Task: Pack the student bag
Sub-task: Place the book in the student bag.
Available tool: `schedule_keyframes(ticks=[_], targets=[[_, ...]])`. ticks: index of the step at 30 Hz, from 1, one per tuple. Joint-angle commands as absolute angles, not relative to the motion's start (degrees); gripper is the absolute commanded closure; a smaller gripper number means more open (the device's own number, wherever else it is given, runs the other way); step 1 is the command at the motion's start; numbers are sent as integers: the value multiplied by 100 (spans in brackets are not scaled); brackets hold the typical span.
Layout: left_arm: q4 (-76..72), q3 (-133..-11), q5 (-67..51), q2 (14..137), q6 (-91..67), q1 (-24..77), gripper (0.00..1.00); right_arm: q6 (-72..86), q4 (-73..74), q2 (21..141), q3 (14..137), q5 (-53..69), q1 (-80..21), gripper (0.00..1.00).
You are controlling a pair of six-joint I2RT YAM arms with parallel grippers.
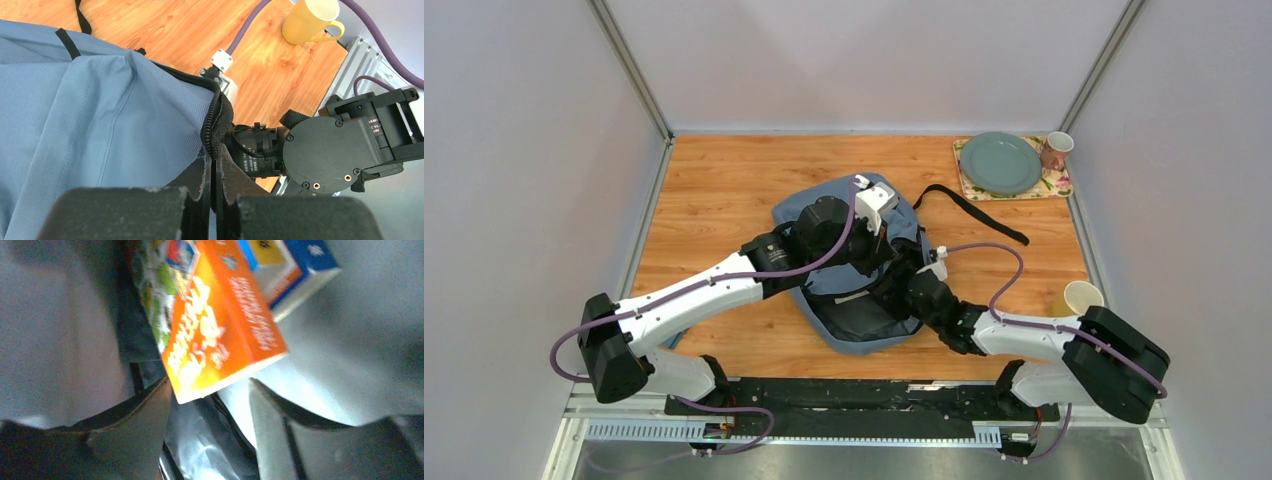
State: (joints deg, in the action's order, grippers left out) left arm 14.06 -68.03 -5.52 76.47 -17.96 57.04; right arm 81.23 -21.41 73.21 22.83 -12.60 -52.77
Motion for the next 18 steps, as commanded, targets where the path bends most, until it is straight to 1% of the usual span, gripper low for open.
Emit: schedule_keyframes(ticks=[1,3,5,6,8,14,18], targets=[[879,-6847,-712,7321,-1916,5739,100,8138,-1907,7075,1995,-1468,-5379,46],[888,-6829,-712,7321,-1925,5748,100,8200,-1942,7093,1986,-1537,-5379,66],[896,-6812,-712,7304,-1942,5748,100,8209,-1934,7206,2100,-1617,-5361,81],[888,-6812,-721,7304,-1951,5748,100,8122,-1942,7268,2170,-1765,-5370,83],[896,-6803,-747,7295,-1977,5748,100,8043,-1995,7531,2469,-1784,-5291,92],[1028,-6768,-730,7243,-1986,5739,100,7857,-2171,8103,3145,-1802,-5054,93],[1116,-6662,-624,7154,-1934,5748,100,7805,-2311,7911,2831,-1872,-5010,92]])
